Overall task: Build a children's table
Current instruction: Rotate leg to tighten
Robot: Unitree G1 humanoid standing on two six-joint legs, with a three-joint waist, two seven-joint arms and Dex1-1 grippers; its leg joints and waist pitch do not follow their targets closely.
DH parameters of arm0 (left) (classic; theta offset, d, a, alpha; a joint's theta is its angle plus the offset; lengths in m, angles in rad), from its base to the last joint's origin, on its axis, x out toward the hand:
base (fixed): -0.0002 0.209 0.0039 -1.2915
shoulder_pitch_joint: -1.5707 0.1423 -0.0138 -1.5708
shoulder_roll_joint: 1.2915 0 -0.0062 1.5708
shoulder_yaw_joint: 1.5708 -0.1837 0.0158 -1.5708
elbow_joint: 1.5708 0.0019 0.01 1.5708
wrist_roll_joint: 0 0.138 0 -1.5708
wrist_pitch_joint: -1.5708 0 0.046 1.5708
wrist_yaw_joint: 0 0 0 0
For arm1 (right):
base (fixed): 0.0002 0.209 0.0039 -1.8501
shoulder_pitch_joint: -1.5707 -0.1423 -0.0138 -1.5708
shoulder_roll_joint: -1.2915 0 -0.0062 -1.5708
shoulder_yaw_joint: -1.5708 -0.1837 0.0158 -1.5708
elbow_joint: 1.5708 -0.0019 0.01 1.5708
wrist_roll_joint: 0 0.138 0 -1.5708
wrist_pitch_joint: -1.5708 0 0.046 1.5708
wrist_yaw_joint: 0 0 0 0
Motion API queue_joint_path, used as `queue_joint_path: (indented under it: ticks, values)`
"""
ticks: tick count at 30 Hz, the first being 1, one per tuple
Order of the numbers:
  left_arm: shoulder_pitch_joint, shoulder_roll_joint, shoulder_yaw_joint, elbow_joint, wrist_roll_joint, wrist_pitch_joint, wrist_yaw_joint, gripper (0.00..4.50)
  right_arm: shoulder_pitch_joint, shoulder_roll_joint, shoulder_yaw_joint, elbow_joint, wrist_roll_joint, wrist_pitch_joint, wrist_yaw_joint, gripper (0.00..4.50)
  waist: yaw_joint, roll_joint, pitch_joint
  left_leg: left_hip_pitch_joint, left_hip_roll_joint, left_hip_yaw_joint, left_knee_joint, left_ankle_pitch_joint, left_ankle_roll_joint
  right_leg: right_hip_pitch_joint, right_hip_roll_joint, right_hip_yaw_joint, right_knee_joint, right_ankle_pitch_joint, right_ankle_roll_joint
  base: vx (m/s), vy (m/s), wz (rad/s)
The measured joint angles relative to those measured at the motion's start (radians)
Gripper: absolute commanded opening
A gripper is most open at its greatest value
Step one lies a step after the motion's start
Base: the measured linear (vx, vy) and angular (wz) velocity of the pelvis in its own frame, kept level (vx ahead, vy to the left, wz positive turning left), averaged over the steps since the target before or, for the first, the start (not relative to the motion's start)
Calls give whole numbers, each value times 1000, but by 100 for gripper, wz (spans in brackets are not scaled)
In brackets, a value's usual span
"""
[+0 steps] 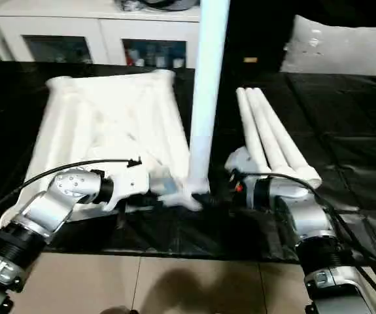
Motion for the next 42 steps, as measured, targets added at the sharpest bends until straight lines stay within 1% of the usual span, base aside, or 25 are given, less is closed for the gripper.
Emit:
queue_joint_path:
  ticks: [1,4,6,7,8,11,12,13,15,17,18,19,21,24,25,29,30,31,34,36,38,39,40,41,42]
  values:
    - [-2,5,-5,0,-1,-11,-17,0,-1,0,9,0,-2,0,9,446,3,0,0,0,0,0,0,0,0,0,0,0,0,0,0,0,0,0]
    - [-8,16,-16,0,-1,-34,-44,0,-7,1,19,4,-3,0,47,412,5,-1,0,0,0,0,0,0,0,0,0,0,1,0,0,0,0,0]
    - [-9,18,-18,2,-1,-40,-53,0,-10,1,26,4,0,6,73,407,6,-1,0,0,0,0,0,0,0,0,0,0,1,0,0,0,0,0]
    - [-11,19,-18,6,-1,-48,-63,0,-13,0,31,4,4,13,93,378,6,-1,0,0,0,0,0,0,1,0,0,0,1,0,0,0,0,0]
    - [-11,19,-18,8,-1,-55,-68,0,-15,-1,31,4,7,16,105,378,7,-1,0,0,0,0,0,1,1,0,0,0,1,0,0,0,0,0]
    - [-11,19,-21,11,-1,-68,-75,0,-18,-2,36,3,14,24,131,347,13,-1,0,0,0,0,0,1,2,0,0,0,1,0,0,0,0,0]
    - [-13,19,-22,13,-1,-72,-76,0,-18,-2,38,3,14,24,133,347,14,-1,0,0,0,0,0,1,2,0,0,0,1,0,0,0,0,0]
    - [-15,19,-23,18,-2,-77,-78,0,-18,-2,39,3,14,24,134,325,15,-1,0,0,0,0,0,1,2,0,0,0,1,0,0,0,0,0]
    - [-18,19,-24,23,-2,-80,-80,0,-18,-2,40,3,14,23,139,314,14,-1,0,0,0,0,1,1,2,0,0,0,1,0,0,0,0,0]
    - [-18,19,-24,24,-2,-81,-80,0,-18,-2,40,3,14,23,141,291,14,-1,0,0,0,0,1,1,1,0,0,0,2,0,0,0,0,0]
    - [-18,19,-24,24,-2,-81,-80,0,-18,-2,40,3,15,24,142,291,14,-1,0,0,0,0,1,1,1,0,0,0,2,0,0,0,0,0]
    - [-18,19,-23,24,-3,-80,-80,0,-16,-2,39,2,18,31,141,279,14,-2,0,0,0,0,1,1,1,0,0,0,2,0,0,0,0,0]
    - [-8,16,-14,16,-8,-65,-80,0,-2,5,29,-15,27,54,129,279,14,-3,-1,0,0,0,1,1,2,0,0,0,2,0,0,0,0,0]
    - [20,5,14,-13,-23,3,-62,0,24,38,13,-47,34,89,77,274,10,-2,-1,2,1,0,1,1,1,1,0,0,2,0,0,0,0,0]
    - [30,0,25,-20,-24,30,-45,0,27,50,8,-47,33,97,46,272,6,-2,-1,4,1,0,2,0,-1,3,0,1,4,0,0,0,0,0]
    - [50,-54,71,-26,-21,161,71,0,15,132,-30,-18,4,130,-152,271,-23,-3,-1,18,0,1,1,0,-2,12,0,2,3,-4,6,0,0,0]
    - [56,-69,82,-29,-21,188,95,0,6,148,-38,-3,0,134,-188,271,-31,-3,-1,19,0,1,1,0,-3,12,0,2,3,-4,6,0,0,0]
    - [65,-122,115,-36,-19,263,176,0,-20,190,-69,36,-8,144,-297,271,-47,-3,-1,20,-1,1,1,1,-3,12,-1,2,1,-4,6,0,0,0]
    - [71,-210,139,-52,-12,357,296,0,-60,238,-109,86,-18,159,-455,271,-65,-8,2,19,-1,1,2,1,-3,11,-1,3,0,-4,6,0,0,0]
    - [75,-238,143,-61,-12,381,337,0,-71,249,-115,98,-23,159,-503,271,-66,-9,2,19,-1,1,2,1,-3,10,-1,3,0,-4,6,0,0,0]
    - [75,-282,159,-60,-4,411,408,0,-95,274,-128,125,-35,151,-579,271,-65,-10,2,18,-1,1,1,1,-3,10,-1,3,0,-2,5,0,0,0]
    - [75,-297,162,-60,-2,419,431,0,-100,278,-129,132,-42,143,-600,305,-64,-10,2,17,-1,1,1,1,-3,10,-1,3,0,-2,5,0,0,0]
    - [72,-308,161,-61,1,427,452,0,-106,282,-130,142,-46,131,-615,305,-62,-10,2,17,-1,1,1,1,-3,10,-1,3,0,-1,5,0,0,0]
    - [71,-312,161,-62,1,431,460,0,-108,283,-130,145,-48,126,-619,340,-62,-10,2,17,-1,1,1,1,-3,10,-1,3,0,-1,5,0,0,0]
    - [70,-312,160,-64,1,431,463,0,-108,284,-132,146,-50,121,-618,340,-61,-10,2,16,-1,1,1,1,-3,10,-1,3,0,1,2,0,0,0]
